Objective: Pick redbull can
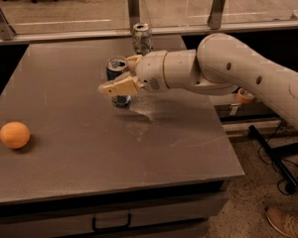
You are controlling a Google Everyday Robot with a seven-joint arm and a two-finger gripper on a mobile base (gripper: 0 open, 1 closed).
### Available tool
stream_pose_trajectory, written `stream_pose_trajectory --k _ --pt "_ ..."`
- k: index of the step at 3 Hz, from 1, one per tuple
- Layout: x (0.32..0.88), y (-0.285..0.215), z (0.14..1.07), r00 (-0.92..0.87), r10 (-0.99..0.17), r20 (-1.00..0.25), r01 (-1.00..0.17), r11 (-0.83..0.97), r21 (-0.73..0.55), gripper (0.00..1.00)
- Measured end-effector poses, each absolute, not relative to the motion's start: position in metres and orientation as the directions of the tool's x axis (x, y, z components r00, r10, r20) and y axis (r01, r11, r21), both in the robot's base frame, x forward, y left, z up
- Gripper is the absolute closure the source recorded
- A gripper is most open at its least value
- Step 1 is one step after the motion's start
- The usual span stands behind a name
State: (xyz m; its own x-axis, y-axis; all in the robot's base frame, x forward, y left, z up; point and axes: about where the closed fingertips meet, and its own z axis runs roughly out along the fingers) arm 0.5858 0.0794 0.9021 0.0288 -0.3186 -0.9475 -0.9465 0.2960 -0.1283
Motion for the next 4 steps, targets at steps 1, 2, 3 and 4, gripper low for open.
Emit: stream_pose_trajectory --k 1,2,3,4 --pt "0.587 0.087 0.898 0.036 -0.323 -0.946 -0.953 0.274 -0.129 0.64" --pt "0.588 0.092 0.930 0.084 -0.275 -0.958 -0.955 0.253 -0.157 0.88" --pt "0.586 0.095 0.963 0.108 -0.221 -0.969 -0.959 0.234 -0.160 1.00" --pt "0.587 0.095 0.967 0.112 -0.216 -0.970 -0.959 0.233 -0.163 1.00"
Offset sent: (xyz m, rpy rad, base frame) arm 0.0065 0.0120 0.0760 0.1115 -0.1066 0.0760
